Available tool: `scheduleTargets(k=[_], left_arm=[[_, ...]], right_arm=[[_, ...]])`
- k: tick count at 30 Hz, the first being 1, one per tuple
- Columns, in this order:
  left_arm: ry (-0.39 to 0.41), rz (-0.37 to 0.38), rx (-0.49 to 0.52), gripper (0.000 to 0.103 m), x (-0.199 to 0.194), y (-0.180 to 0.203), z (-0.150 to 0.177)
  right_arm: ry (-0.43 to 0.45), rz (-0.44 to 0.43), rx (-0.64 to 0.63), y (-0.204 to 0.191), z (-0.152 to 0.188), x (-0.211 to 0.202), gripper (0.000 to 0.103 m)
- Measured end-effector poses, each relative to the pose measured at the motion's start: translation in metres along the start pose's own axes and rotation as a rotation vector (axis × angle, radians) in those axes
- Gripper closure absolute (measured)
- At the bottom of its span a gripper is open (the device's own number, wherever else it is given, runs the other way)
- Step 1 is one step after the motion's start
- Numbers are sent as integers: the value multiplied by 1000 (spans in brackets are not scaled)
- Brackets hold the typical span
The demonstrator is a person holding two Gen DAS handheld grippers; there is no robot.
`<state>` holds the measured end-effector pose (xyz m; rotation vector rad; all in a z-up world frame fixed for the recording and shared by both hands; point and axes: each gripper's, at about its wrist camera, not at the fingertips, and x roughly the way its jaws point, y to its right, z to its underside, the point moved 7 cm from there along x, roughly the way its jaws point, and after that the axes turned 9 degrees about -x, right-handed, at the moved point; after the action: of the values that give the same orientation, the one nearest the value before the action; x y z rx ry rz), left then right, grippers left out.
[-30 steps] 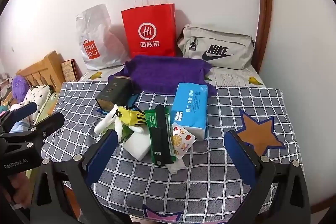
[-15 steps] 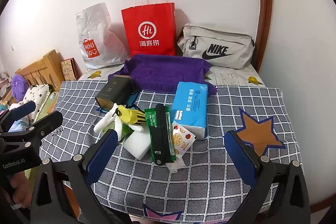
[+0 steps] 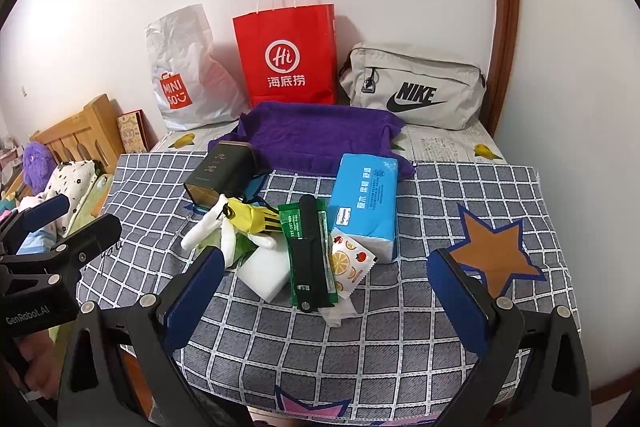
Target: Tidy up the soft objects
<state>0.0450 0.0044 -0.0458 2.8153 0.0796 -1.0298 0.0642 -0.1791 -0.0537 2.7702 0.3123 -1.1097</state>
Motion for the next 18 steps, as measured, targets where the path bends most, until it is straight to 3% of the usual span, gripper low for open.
scheduleTargets(k=[18], left_arm=[[3, 5, 3, 0, -2, 2, 5]], right_arm=[[-2, 1, 4, -1, 4, -2, 2]])
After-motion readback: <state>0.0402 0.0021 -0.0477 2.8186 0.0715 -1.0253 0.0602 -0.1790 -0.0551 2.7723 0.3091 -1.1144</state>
